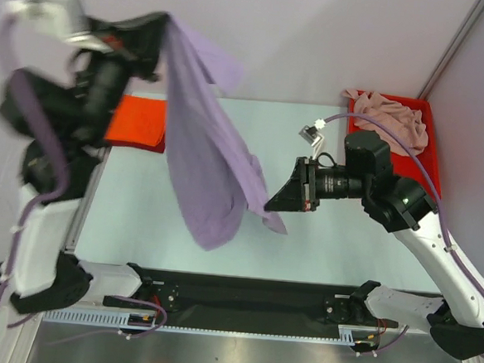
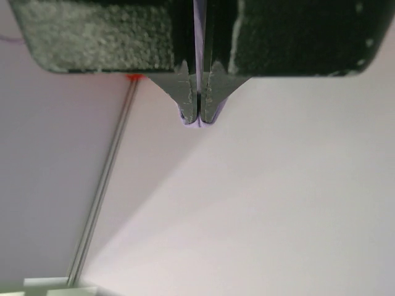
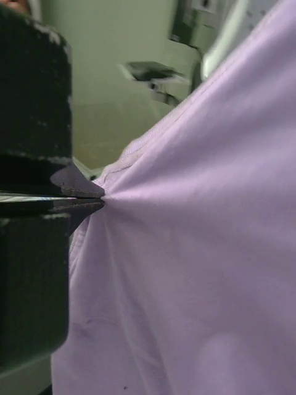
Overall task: Fold and stack the t-shirts
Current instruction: Flatten the tshirt out
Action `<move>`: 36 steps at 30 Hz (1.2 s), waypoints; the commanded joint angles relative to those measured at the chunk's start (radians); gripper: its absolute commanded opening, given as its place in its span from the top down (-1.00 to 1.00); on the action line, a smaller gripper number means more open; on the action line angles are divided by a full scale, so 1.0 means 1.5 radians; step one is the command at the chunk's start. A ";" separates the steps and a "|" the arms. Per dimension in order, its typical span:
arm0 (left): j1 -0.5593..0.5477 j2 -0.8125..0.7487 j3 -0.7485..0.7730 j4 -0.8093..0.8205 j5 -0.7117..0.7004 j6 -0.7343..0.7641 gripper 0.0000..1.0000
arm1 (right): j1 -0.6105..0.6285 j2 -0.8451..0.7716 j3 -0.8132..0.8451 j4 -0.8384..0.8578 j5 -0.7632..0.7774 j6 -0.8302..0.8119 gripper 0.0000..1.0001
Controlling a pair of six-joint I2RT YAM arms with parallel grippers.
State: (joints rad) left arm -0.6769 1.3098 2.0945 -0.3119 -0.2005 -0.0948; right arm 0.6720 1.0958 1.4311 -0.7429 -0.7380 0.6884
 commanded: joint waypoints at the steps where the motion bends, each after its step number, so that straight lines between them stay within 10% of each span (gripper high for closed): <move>1: -0.003 -0.074 0.047 0.057 -0.027 0.062 0.99 | 0.056 0.015 0.048 0.085 -0.057 0.011 1.00; 15: -0.001 0.065 0.078 0.089 0.061 0.164 0.99 | 0.080 0.042 0.089 0.075 0.093 0.046 1.00; 24: 0.027 0.375 0.062 0.063 0.261 0.082 0.99 | -0.153 -0.024 -0.156 0.089 0.099 0.083 1.00; 36: 0.066 0.656 0.185 0.132 0.207 0.007 0.99 | -0.318 0.149 -0.177 0.070 0.182 -0.114 1.00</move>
State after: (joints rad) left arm -0.6094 2.3348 2.2150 -0.2344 0.1581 -0.0311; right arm 0.2230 1.2598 1.0904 -0.6502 -0.5102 0.6292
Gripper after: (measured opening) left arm 0.014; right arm 0.009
